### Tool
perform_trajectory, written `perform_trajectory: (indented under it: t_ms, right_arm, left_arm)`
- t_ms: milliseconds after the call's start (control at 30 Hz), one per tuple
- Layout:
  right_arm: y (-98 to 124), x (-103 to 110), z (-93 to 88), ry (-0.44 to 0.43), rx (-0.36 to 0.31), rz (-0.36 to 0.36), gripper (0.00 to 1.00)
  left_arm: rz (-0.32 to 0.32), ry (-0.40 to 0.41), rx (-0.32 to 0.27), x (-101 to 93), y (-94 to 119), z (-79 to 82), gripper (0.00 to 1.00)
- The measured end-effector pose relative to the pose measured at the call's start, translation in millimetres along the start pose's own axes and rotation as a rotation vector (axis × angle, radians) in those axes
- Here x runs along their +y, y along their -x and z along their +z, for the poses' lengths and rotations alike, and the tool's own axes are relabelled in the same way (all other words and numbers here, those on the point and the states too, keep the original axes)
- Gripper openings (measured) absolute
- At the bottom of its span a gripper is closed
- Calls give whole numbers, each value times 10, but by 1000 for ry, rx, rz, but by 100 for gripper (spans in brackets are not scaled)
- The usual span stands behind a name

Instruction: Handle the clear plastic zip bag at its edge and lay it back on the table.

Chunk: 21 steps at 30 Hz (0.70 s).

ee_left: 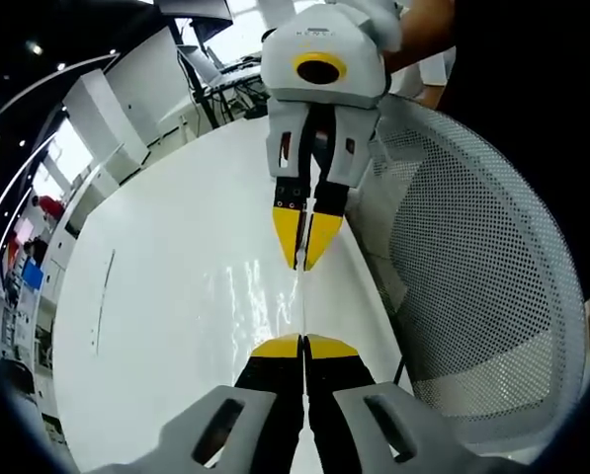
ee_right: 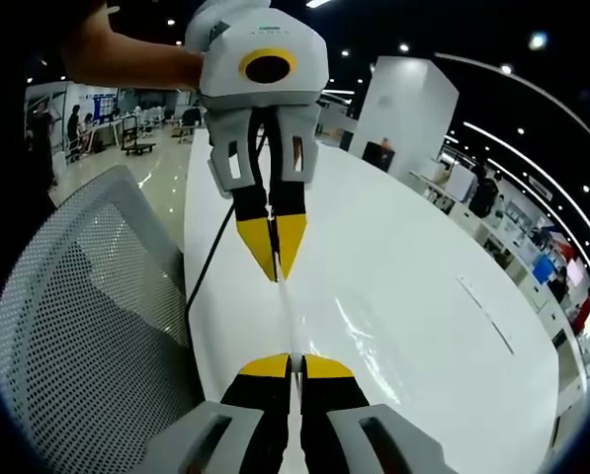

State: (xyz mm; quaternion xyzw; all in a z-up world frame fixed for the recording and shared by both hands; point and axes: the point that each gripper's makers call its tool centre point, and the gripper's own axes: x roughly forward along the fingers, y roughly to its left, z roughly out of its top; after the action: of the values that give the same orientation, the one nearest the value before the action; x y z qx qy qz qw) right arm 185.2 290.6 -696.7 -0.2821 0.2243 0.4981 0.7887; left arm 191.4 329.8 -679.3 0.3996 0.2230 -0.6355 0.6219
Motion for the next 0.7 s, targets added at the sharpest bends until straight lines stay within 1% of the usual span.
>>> perform_trajectory:
  t_ms: [700]
  right_arm:
    - [19,3,0,0,2,0,0]
  left_arm:
    - [-12,9,11,-14,4,-43,0]
